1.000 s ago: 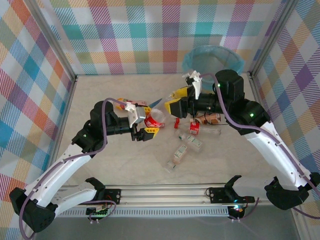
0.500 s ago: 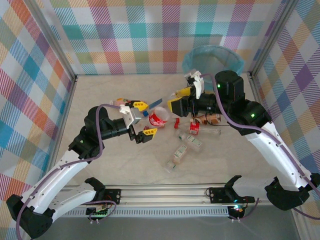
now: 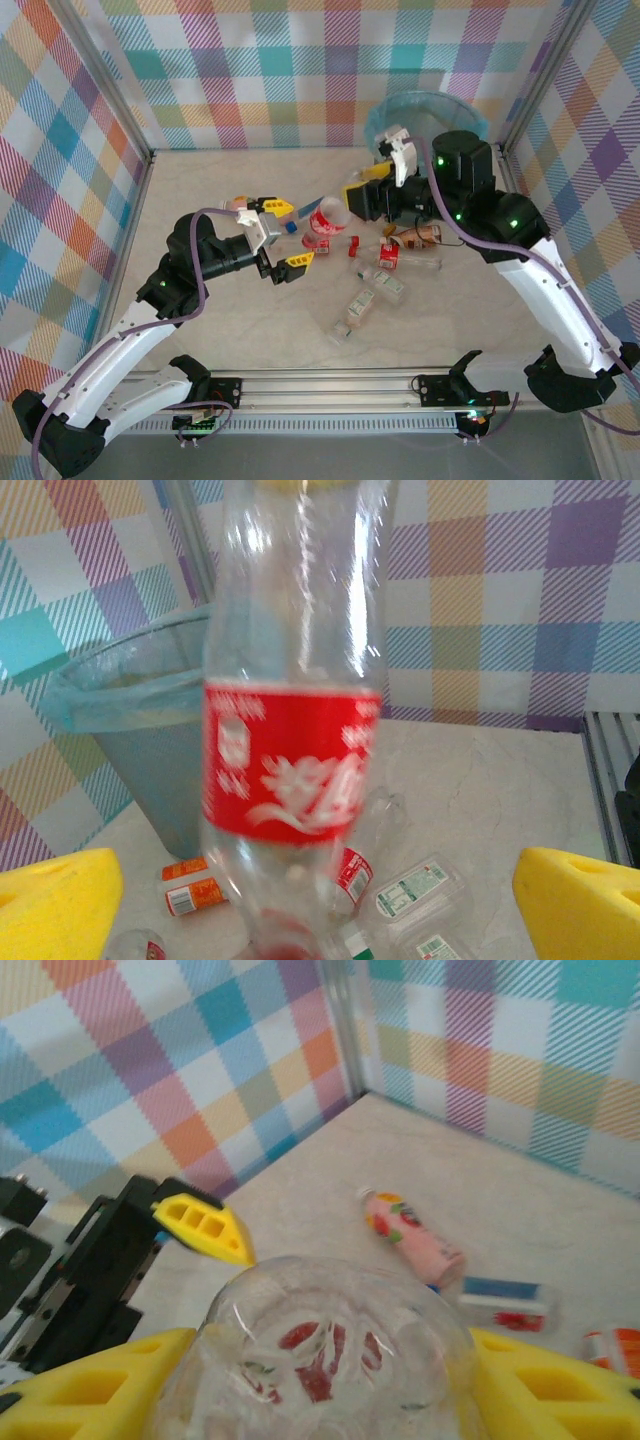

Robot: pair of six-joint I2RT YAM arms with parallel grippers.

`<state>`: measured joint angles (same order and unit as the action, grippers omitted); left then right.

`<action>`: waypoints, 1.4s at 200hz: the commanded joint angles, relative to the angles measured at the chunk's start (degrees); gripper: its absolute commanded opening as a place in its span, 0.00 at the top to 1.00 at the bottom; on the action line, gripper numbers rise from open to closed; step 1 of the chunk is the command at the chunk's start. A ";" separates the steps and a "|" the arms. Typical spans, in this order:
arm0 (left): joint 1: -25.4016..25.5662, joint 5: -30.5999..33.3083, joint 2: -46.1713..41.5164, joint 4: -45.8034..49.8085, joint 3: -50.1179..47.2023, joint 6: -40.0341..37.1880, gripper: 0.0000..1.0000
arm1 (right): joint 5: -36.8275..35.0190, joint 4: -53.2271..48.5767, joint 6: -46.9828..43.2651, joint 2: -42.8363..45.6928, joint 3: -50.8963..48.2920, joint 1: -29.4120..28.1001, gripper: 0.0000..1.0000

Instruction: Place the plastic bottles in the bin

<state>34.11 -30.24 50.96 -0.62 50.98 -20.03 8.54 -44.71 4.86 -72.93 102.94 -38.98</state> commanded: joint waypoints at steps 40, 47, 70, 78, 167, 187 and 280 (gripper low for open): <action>5.84 9.47 11.89 -2.11 13.82 6.88 0.05 | -27.28 -6.40 -15.16 -7.49 20.61 1.55 0.56; 6.96 10.80 14.47 -2.14 15.85 7.07 0.05 | -30.04 -5.92 -16.72 -8.71 22.35 2.20 0.57; 8.77 13.85 23.98 0.16 24.41 9.66 0.06 | -36.07 -4.99 -18.24 -13.46 27.96 5.85 0.63; 8.87 14.81 27.04 0.88 27.20 11.31 0.06 | -37.61 -5.08 -17.81 -15.50 30.05 7.35 0.63; 8.65 22.82 41.81 8.96 41.10 15.64 0.06 | -40.09 -8.90 -6.83 -37.99 45.68 13.65 0.53; 8.23 23.81 41.47 9.15 39.94 15.64 0.06 | -39.33 -8.42 -4.77 -40.99 45.22 14.04 0.51; 6.59 25.93 35.50 6.86 30.57 16.43 0.05 | -38.65 -2.81 1.62 -47.59 37.36 17.23 0.45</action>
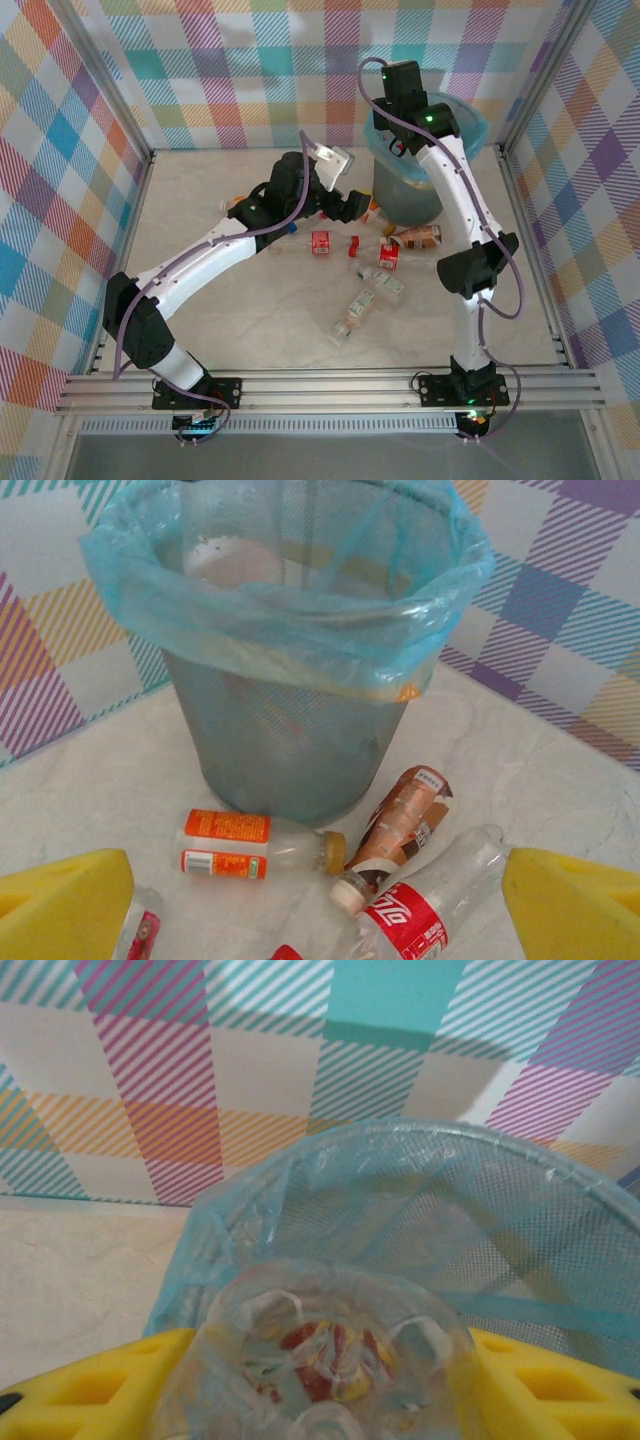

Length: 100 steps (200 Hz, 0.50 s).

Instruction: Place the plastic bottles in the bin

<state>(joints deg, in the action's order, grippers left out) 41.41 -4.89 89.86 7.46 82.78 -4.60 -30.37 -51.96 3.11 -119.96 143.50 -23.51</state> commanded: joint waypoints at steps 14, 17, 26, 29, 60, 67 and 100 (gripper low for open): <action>-0.80 0.50 -3.94 -1.22 -1.77 1.07 0.05 | 2.21 7.48 4.96 0.12 -7.10 3.28 0.44; -0.85 0.49 -4.03 -1.22 -1.83 1.13 0.05 | 2.64 7.94 5.33 0.27 -7.74 3.62 0.44; -0.89 0.34 -4.33 -1.22 -2.22 1.17 0.05 | 3.69 9.19 6.45 0.48 -9.38 4.55 0.43; -0.89 0.32 -4.47 -1.22 -2.32 1.17 0.05 | 3.85 9.64 6.67 0.56 -9.97 4.81 0.43; -0.89 0.11 -5.29 -1.29 -3.34 1.25 0.05 | 6.14 13.44 8.38 0.87 -14.70 6.97 0.38; -0.90 0.07 -5.31 -1.20 -3.46 1.25 0.05 | 6.73 14.15 8.53 0.74 -15.67 7.33 0.37; -0.89 -0.02 -5.45 -1.13 -3.78 1.41 0.05 | 9.29 12.77 9.66 -1.71 -15.61 9.00 0.25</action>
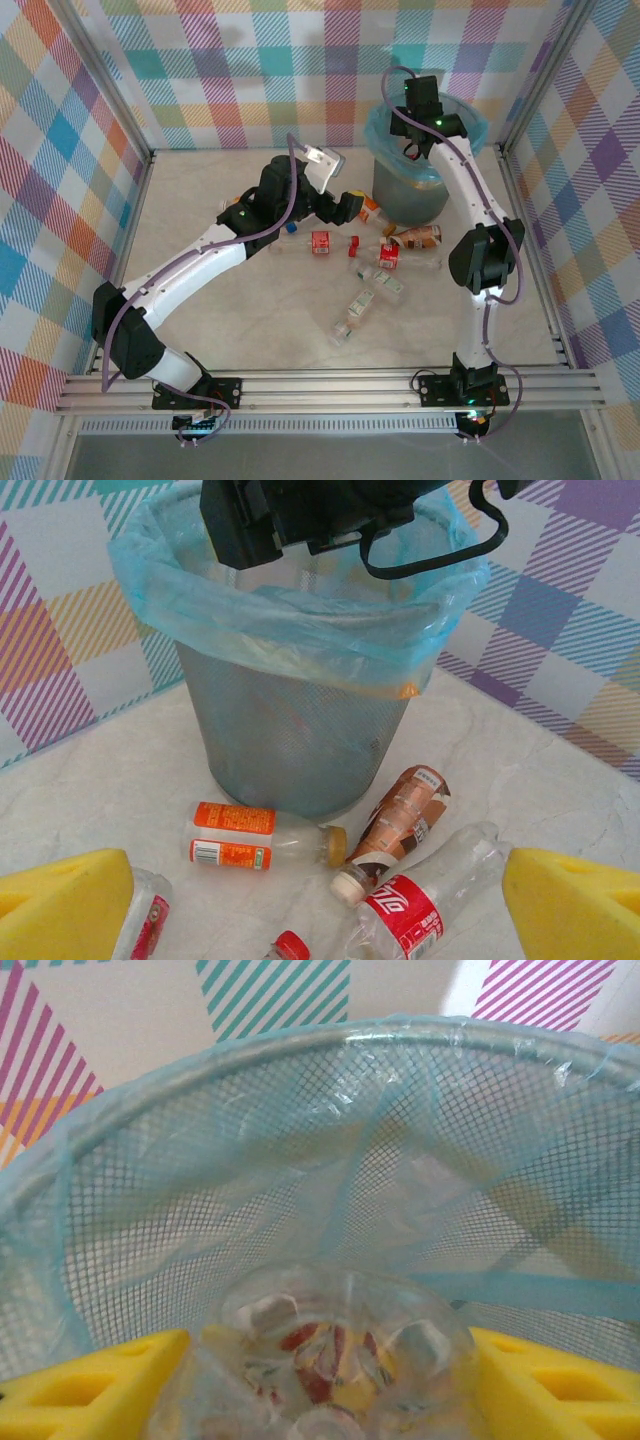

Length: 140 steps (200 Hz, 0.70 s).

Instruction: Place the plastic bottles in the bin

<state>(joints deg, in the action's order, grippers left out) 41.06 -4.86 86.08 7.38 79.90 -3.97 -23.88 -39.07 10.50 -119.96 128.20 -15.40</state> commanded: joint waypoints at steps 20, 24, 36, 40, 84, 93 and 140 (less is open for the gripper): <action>-0.55 0.12 -1.71 -0.96 -0.84 0.89 0.05 | 3.79 -2.34 3.31 -2.55 0.95 1.46 0.19; -0.54 0.04 -1.71 -0.91 -0.80 0.93 0.05 | 3.88 -2.55 3.51 -2.55 1.04 1.44 0.18; -0.54 0.10 -1.71 -0.85 -0.71 1.06 0.05 | 4.26 -3.23 3.84 -2.31 1.58 1.47 0.16; -0.57 -0.01 -1.71 -0.83 -0.74 1.06 0.05 | 4.28 -3.46 3.96 -2.11 1.75 1.49 0.15; -0.56 0.02 -2.03 -0.67 -0.72 1.59 0.05 | 4.23 -6.28 4.98 -1.36 5.82 1.60 0.12; -0.58 0.16 -2.13 -0.60 -0.73 1.55 0.05 | 4.64 -7.11 5.43 -1.08 6.89 1.64 0.12; -0.72 1.65 -3.34 0.86 -1.03 1.12 0.05 | 7.36 -9.25 8.49 4.74 7.42 1.51 0.12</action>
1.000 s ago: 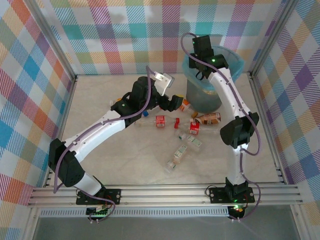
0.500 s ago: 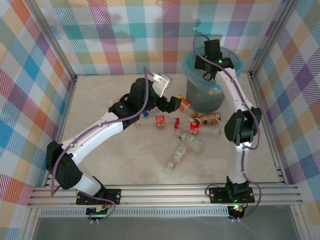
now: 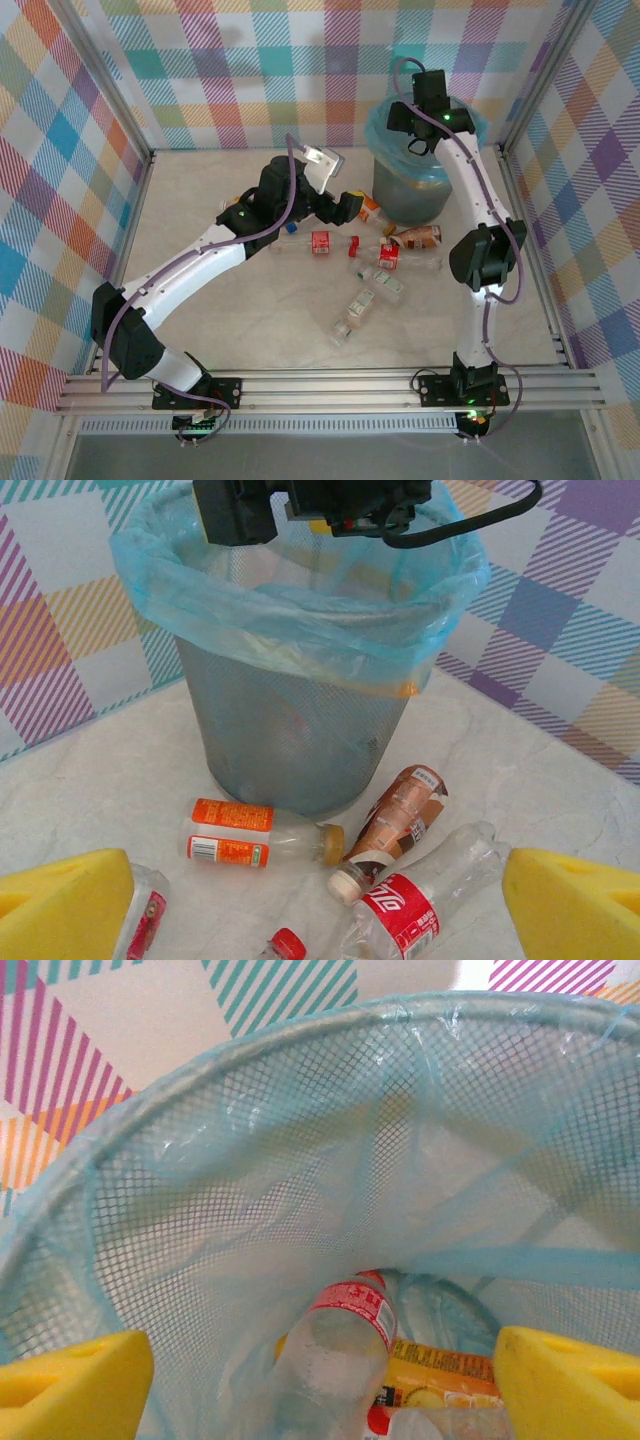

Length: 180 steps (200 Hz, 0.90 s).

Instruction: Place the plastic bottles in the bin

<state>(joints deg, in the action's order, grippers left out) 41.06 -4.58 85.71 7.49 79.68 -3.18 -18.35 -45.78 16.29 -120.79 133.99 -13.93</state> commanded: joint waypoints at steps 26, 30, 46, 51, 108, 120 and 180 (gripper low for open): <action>-1.06 2.24 -4.46 1.84 -1.78 -0.13 0.05 | 2.69 -2.48 3.08 10.49 -0.23 -0.63 0.13; -1.14 2.44 -4.69 2.15 -1.88 -0.26 0.05 | 2.83 -2.41 3.06 11.28 -0.58 -0.85 0.13; -1.63 2.99 -5.68 3.42 -2.46 -0.56 0.05 | 3.45 -2.17 2.62 14.26 -2.00 -1.67 0.13; -1.76 3.02 -6.07 3.85 -2.76 -0.67 0.05 | 3.62 -2.08 2.38 15.23 -2.65 -1.97 0.14; -2.92 1.70 -7.92 17.48 -3.28 -11.36 0.05 | 8.57 2.74 -0.20 30.47 -17.40 -6.62 0.17; -3.71 0.19 -7.84 20.39 -2.89 -15.44 0.05 | 10.35 5.80 -0.77 34.99 -23.61 -8.07 0.18; -12.05 -9.32 0.77 29.70 -0.03 -33.48 0.07 | 18.19 14.87 -1.85 53.74 -53.01 -16.04 0.20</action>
<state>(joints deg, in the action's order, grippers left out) 32.53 -8.45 82.50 32.25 78.30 -26.79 -4.36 -35.77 15.38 -72.14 88.29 -28.03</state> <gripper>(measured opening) 0.936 0.805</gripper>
